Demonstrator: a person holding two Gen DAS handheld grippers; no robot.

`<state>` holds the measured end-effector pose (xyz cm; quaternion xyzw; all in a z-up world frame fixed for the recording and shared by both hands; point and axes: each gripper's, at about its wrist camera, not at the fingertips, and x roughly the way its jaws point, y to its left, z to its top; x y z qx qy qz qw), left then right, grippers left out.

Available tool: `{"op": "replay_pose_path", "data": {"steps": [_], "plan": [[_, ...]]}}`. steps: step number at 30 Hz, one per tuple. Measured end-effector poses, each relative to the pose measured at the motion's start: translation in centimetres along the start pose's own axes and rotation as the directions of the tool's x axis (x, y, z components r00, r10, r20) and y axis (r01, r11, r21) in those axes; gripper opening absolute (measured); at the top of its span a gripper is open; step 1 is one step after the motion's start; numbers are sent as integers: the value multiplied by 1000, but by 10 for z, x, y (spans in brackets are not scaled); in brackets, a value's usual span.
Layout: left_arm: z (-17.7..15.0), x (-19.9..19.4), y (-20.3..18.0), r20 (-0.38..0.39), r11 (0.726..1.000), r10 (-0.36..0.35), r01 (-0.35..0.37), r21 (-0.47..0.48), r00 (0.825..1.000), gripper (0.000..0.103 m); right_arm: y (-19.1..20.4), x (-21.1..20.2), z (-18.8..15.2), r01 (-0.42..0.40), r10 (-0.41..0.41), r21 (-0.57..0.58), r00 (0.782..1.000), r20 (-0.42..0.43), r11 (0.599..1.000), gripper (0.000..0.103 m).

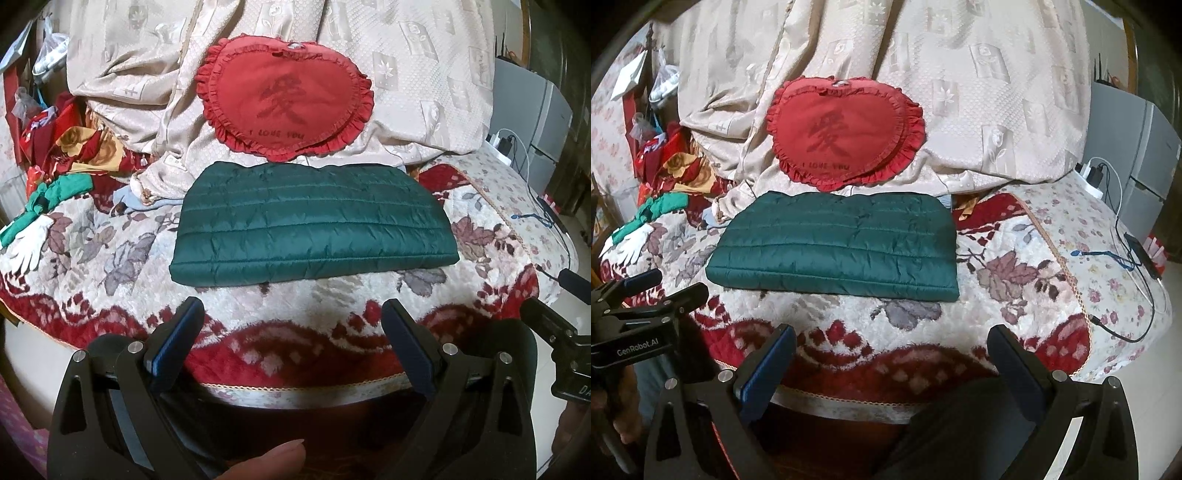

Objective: Fold large clothes

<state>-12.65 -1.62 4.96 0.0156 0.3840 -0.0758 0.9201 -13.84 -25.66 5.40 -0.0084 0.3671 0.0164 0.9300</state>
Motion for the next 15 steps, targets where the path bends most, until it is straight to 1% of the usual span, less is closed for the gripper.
{"op": "replay_pose_path", "data": {"steps": [15], "plan": [[-6, 9, -5, -17, 1000, -5, 4, -9, 1000, 97, 6, 5, -2, -7, 7, -7, 1000, -8, 1000, 102]]}}
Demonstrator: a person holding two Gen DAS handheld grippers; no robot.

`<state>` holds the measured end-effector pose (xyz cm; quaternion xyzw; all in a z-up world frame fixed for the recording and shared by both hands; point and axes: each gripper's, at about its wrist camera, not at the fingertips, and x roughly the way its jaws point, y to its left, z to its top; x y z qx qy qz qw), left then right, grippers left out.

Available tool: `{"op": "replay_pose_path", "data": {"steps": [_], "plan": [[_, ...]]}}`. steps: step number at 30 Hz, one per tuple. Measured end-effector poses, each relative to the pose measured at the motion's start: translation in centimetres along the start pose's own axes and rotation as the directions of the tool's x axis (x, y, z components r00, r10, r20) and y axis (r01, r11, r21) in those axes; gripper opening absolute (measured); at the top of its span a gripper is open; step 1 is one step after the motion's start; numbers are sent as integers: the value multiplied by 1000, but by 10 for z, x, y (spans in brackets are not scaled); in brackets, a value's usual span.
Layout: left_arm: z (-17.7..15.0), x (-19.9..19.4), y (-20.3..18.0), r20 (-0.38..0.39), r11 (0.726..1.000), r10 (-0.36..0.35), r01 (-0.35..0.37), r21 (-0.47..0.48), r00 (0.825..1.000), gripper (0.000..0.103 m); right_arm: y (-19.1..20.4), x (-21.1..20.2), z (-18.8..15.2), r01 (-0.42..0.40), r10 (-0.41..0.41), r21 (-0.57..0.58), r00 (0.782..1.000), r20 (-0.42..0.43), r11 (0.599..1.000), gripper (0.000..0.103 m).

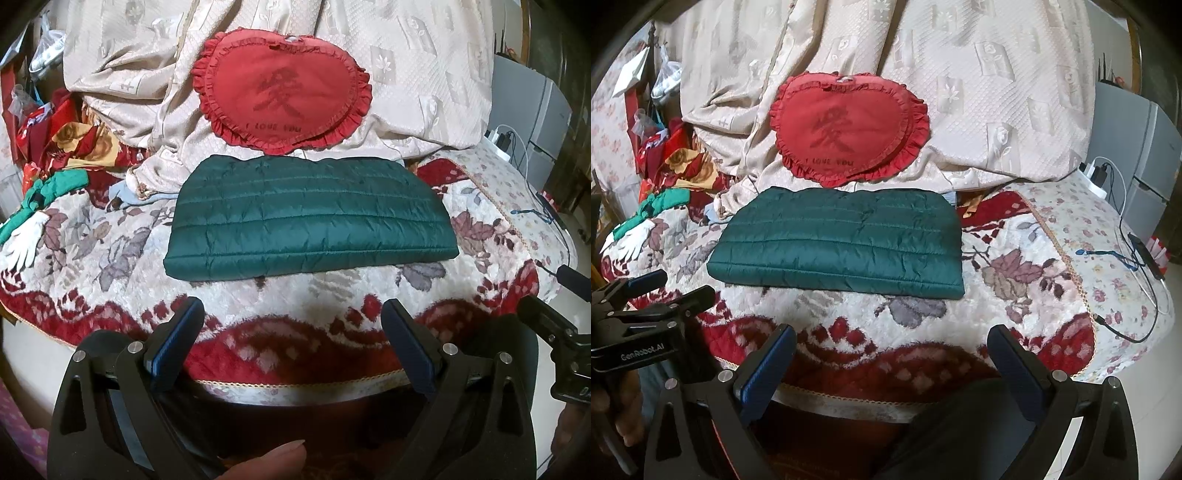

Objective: Fold large clothes

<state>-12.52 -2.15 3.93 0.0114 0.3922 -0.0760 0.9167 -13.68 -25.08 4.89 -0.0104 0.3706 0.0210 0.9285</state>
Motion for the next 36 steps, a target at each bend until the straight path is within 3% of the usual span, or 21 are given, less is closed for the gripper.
{"op": "replay_pose_path", "data": {"steps": [36], "plan": [[-2, 4, -2, -6, 999, -36, 36, -6, 999, 97, 4, 4, 4, -19, 19, -19, 1000, 2, 1000, 102]]}}
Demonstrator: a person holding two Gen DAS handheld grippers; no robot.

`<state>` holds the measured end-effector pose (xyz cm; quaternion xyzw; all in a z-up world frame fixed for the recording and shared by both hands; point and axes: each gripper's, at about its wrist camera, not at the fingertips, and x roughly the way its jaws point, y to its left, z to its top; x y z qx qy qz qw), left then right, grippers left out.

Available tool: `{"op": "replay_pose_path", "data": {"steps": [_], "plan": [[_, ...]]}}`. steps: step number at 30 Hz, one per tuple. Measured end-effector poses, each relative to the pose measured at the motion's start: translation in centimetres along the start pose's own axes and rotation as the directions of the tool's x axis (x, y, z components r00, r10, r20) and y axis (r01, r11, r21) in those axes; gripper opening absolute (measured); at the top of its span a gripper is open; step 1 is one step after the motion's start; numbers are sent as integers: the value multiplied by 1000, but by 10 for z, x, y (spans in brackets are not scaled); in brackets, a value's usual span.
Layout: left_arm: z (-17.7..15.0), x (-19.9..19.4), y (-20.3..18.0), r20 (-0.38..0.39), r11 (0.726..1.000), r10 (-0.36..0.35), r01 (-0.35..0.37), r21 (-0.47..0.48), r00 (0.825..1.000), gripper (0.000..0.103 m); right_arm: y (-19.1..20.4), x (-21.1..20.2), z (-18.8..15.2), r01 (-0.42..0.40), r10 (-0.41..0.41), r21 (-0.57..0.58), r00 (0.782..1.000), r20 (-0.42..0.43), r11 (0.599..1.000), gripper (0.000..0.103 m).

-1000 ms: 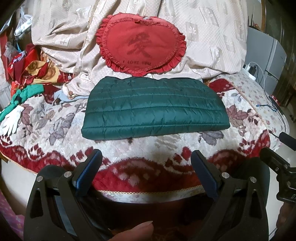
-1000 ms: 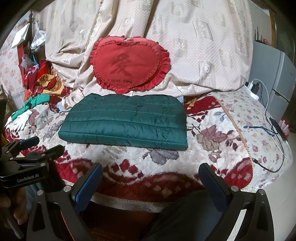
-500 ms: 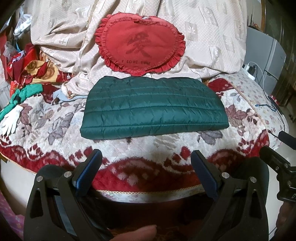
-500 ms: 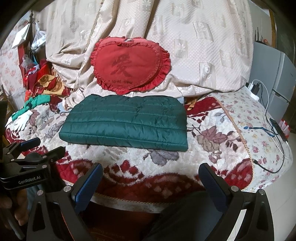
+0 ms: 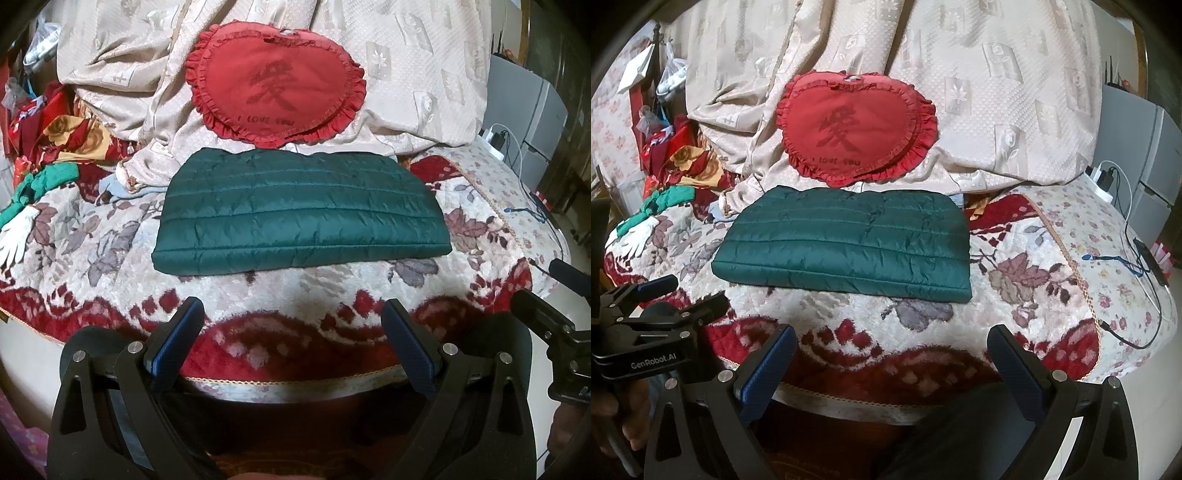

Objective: Fold large clothes

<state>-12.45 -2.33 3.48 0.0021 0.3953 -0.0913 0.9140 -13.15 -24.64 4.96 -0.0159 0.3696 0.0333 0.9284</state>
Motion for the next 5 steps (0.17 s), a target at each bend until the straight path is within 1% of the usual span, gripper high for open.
{"op": "replay_pose_path", "data": {"steps": [2, 5], "plan": [[0, -3, 0, 20, 1000, 6, -6, 6, 1000, 97, 0, 1, 0, -1, 1, -1, 1000, -1, 1000, 102], [0, -4, 0, 18, 1000, 1, -2, 14, 1000, 97, 0, 2, 0, -5, 5, -1, 1000, -5, 1000, 102]]}}
